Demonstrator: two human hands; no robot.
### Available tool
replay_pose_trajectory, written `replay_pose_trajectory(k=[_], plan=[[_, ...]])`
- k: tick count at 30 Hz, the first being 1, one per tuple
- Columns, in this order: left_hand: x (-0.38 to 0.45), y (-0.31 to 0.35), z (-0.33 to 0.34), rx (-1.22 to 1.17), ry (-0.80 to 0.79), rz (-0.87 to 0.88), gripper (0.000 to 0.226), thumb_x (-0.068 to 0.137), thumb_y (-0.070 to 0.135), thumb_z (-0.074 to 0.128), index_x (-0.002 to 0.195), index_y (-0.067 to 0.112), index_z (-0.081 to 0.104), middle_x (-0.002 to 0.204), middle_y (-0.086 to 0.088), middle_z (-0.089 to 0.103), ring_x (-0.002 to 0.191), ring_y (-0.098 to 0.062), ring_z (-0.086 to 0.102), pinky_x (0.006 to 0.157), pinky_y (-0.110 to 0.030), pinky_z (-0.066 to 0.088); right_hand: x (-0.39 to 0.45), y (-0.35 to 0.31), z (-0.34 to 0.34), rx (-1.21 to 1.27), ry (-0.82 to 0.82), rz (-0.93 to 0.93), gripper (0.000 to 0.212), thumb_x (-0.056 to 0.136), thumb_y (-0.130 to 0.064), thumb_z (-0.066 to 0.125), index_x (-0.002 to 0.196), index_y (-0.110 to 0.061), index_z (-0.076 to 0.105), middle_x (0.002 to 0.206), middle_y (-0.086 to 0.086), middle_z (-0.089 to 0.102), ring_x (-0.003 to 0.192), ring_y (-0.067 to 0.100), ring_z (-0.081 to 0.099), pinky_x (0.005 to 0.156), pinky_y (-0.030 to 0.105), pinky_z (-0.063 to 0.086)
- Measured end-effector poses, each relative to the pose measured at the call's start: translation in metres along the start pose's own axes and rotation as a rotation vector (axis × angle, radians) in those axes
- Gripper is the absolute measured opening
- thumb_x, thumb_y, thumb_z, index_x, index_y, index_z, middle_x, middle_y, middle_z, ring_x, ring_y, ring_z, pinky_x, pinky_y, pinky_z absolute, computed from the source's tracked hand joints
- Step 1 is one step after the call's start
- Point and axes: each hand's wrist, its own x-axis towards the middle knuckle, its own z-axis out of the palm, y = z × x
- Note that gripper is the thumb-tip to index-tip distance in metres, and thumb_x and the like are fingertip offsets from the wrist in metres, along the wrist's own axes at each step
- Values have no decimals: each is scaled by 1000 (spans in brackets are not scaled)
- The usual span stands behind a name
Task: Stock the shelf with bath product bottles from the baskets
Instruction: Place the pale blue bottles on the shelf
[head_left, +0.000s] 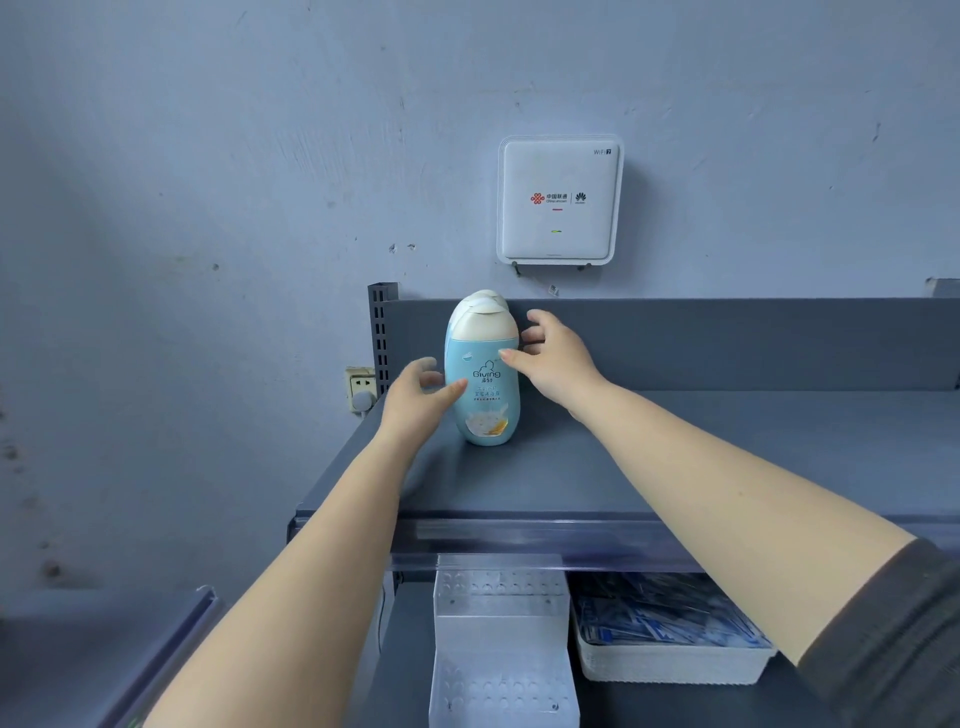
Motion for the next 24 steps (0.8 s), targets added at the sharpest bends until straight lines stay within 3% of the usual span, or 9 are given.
replay_pose_trajectory(k=[3,6,9,14,20,24], plan=[[-8,12,-4,40,189,97,42,87,21,62,127,13,49,113,1,53,94,-12,52,71,-20,41,-9,-5,-19,-4,70,-51,61,86,-19,66,139,-10,37,123,4,56,105,14,56,85,20,40],[-18,28,-1,135,235,276,30,86,11,58,116,13,55,108,2,55,87,-11,51,72,-24,42,-25,-7,-43,-92,109,-152,44,87,-19,63,128,-13,48,112,1,60,94,12,57,81,21,43],[-32,45,17,355,158,445,23,86,9,55,109,13,60,105,1,55,91,-13,52,79,-26,42,-44,-6,-75,-426,53,-276,30,90,-25,59,118,-16,55,102,-4,62,90,15,56,81,31,48],[-55,70,74,714,-30,707,20,87,15,56,104,10,65,101,-4,63,95,-25,57,86,-34,41,-77,10,-133,-1020,-74,-313,28,95,-31,45,118,-17,54,110,-2,61,99,22,56,70,30,43],[-99,98,178,891,-236,872,26,89,17,47,109,12,62,103,-3,63,95,-27,57,81,-31,37,-123,44,-215,-1260,-90,-174,21,96,-29,41,102,-14,55,98,1,61,83,21,53,59,29,36],[-135,112,249,930,-340,961,27,89,20,44,106,13,63,101,-2,64,92,-25,58,80,-30,37,-163,72,-271,-1301,-63,-67,20,96,-27,42,102,-14,55,98,2,62,86,23,56,62,30,37]])
